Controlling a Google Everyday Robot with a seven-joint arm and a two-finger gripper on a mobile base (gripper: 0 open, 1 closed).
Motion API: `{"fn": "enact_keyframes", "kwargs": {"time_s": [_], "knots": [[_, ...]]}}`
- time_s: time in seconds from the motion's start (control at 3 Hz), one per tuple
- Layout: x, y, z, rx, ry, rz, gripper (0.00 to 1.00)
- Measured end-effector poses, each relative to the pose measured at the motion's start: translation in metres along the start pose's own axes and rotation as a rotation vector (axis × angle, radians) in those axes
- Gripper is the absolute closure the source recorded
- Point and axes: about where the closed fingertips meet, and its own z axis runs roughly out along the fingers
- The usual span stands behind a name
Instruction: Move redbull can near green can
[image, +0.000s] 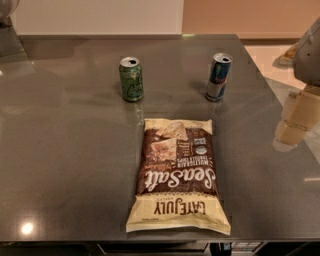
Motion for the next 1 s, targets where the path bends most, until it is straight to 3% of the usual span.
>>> {"fn": "enact_keyframes", "kwargs": {"time_s": [0.33,1.0], "knots": [[0.0,-0.001,-0.001,0.002,0.0,-0.001,0.0],[-0.009,-0.044,0.028,-0.073,-0.055,0.038,0.0]]}}
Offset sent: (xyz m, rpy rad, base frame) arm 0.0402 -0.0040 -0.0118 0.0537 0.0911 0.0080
